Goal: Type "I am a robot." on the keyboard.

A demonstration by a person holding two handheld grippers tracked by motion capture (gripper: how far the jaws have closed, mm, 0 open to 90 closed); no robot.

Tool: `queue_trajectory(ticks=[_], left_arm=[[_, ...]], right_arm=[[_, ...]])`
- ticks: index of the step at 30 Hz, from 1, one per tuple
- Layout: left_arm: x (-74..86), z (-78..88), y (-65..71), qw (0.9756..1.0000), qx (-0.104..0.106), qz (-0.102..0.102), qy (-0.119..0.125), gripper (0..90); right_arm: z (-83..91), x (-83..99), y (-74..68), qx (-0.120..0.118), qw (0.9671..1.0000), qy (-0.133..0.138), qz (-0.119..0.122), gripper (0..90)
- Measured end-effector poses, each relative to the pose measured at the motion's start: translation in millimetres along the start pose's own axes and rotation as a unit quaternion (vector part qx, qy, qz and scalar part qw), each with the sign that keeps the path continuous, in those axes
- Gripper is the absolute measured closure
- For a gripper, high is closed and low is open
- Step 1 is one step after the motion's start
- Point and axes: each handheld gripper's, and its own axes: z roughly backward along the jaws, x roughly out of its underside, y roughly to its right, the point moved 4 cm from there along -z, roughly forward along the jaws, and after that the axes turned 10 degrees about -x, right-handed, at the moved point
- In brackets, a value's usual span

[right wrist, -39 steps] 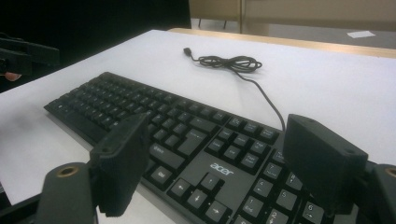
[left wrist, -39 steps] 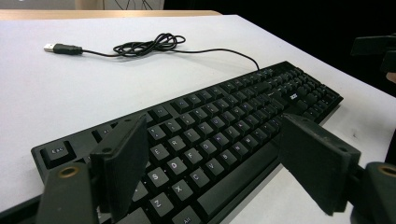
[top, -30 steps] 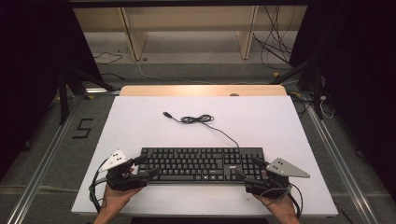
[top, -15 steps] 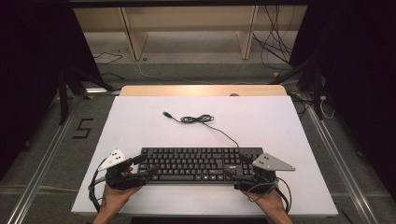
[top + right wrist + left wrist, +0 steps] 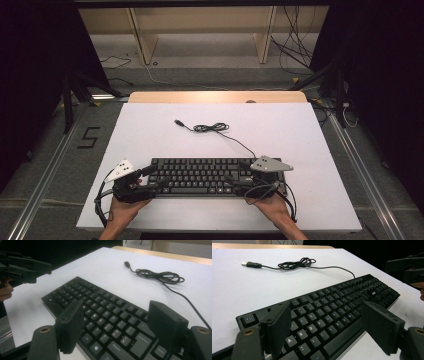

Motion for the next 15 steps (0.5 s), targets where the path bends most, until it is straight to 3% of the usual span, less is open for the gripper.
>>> queue_trajectory(ticks=[15], left_arm=[[-0.2, 0.5, -1.0, 1.0, -0.002, 0.002, 0.0, 23.9]], right_arm=[[-33.2, -10.4, -6.1, -0.027, 0.9994, -0.023, 0.004, 35.6]])
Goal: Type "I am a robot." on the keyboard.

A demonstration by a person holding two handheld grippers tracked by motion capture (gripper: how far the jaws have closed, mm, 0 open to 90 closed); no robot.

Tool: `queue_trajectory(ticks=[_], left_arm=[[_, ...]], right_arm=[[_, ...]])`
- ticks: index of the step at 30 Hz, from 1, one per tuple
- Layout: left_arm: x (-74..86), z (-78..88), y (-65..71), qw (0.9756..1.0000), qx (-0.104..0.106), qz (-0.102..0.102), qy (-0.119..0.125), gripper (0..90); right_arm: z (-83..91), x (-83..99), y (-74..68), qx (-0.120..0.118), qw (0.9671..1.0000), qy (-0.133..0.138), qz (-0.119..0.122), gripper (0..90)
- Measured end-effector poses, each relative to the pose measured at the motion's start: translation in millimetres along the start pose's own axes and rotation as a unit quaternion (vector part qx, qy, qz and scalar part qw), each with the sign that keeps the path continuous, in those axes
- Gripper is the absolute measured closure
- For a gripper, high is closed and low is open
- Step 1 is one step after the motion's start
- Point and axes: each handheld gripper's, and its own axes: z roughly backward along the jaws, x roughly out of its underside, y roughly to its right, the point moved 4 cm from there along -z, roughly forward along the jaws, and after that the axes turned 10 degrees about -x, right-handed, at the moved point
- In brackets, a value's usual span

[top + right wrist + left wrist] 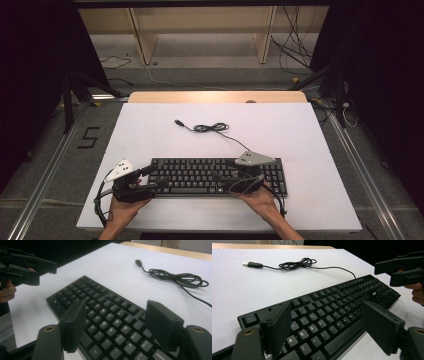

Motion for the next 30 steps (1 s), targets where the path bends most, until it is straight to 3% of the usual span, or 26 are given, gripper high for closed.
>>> queue_trajectory(ticks=[15, 30], left_arm=[[-0.1, 0.3, -0.4, 1.0, -0.001, -0.001, 0.0, 23.9], [-0.5, 0.8, -1.0, 1.0, -0.003, -0.003, 0.0, 23.9]], right_arm=[[-19.0, -4.7, 1.7, -0.002, 0.9998, -0.02, -0.001, 49.0], [-39.9, -4.9, 3.4, -0.011, 0.9984, -0.055, -0.002, 78.0]])
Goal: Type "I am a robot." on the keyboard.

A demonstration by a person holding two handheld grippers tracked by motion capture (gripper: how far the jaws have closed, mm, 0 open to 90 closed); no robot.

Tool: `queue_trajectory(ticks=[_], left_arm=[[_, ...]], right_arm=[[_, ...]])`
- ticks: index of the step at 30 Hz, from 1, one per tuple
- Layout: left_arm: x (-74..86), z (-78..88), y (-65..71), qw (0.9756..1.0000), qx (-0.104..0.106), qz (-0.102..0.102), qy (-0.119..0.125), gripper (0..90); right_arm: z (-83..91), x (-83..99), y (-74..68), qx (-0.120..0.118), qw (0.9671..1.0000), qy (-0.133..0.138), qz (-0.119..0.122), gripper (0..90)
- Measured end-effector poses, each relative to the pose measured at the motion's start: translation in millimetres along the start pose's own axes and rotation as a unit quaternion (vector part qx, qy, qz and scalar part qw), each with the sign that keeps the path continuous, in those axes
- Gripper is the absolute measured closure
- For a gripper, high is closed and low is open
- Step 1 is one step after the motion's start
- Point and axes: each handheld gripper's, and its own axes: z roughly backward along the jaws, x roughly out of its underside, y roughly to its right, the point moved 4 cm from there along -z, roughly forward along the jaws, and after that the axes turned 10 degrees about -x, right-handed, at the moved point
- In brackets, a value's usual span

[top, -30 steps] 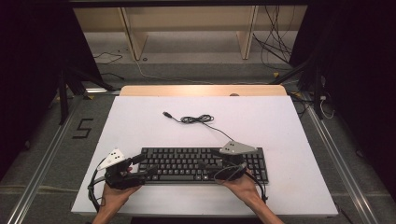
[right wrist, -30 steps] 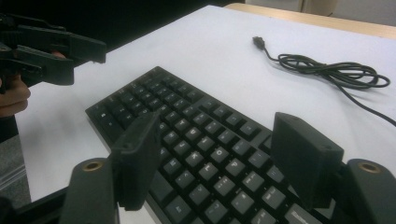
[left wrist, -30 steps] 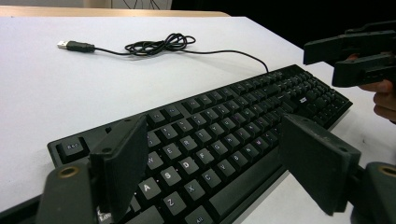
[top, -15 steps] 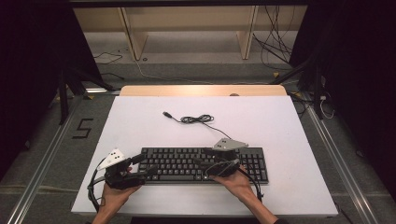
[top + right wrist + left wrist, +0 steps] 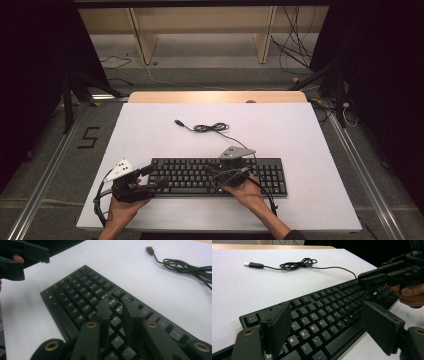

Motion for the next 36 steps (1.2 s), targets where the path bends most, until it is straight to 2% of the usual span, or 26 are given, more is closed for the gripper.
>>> queue_trajectory(ticks=[5, 9, 21, 36], left_arm=[[-0.2, 0.2, -0.1, 1.0, 0.0, 0.001, 0.001, 24.0], [-0.4, 0.5, -0.5, 1.0, 0.0, 0.001, 0.001, 23.9], [-0.7, 1.0, -0.8, 1.0, -0.001, 0.0, 0.002, 24.0], [-0.9, 1.2, -1.1, 1.0, -0.001, 0.001, 0.003, 24.0]], right_arm=[[-11.6, -0.9, -1.2, -0.003, 0.9999, -0.014, 0.001, 87.0], [-17.6, -0.8, 0.0, 0.0, 0.9997, -0.023, -0.002, 90.0], [-36.5, 2.2, 6.4, 0.018, 0.998, -0.058, -0.017, 90.0], [-49.5, 5.9, 10.1, 0.037, 0.9957, -0.083, -0.018, 90.0]])
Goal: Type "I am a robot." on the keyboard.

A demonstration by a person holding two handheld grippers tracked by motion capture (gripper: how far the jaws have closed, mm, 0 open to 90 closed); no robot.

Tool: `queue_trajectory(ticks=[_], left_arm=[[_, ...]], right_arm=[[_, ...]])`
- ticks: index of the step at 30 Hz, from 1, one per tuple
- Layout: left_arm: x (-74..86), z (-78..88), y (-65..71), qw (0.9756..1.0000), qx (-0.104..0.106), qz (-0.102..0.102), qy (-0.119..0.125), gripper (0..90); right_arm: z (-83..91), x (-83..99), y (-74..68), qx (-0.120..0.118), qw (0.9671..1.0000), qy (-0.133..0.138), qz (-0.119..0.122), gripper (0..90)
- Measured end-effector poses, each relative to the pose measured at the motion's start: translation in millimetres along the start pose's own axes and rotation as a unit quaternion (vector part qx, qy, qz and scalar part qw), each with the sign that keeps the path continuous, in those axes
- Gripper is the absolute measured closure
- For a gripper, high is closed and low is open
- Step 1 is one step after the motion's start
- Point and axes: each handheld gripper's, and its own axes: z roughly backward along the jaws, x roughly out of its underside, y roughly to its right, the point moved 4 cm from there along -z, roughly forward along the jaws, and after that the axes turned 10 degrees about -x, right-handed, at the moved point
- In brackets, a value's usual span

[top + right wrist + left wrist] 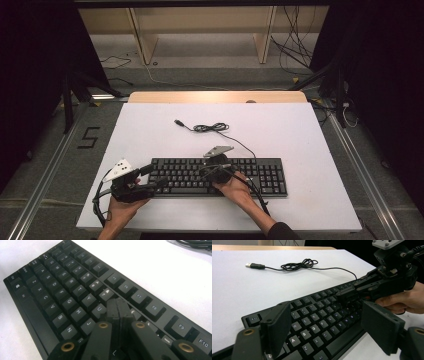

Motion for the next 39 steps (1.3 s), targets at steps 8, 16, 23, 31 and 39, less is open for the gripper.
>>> queue_trajectory(ticks=[8, 16, 23, 31, 39], left_arm=[[0.1, 0.3, -0.1, 1.0, 0.0, -0.001, 0.0, 24.0], [-0.3, 0.6, -0.8, 1.0, -0.001, 0.0, 0.001, 24.0], [-0.6, 1.1, -1.9, 1.0, -0.002, 0.001, 0.001, 23.9], [-0.8, 1.8, -6.5, 1.0, -0.009, 0.003, -0.003, 24.0], [1.2, 2.9, -17.9, 0.9993, -0.03, 0.012, -0.018, 29.7]], right_arm=[[-3.2, 2.2, -0.8, 0.008, 0.9999, -0.007, 0.011, 90.0], [0.9, 0.1, -0.2, -0.002, 0.9999, 0.007, -0.013, 90.0], [16.5, -5.9, -0.1, -0.003, 0.9986, 0.05, -0.016, 84.1], [35.6, -5.3, 0.4, -0.016, 0.9964, 0.083, -0.012, 50.1], [57.8, -2.5, -3.7, -0.02, 0.9932, 0.115, 0.002, 31.1]])
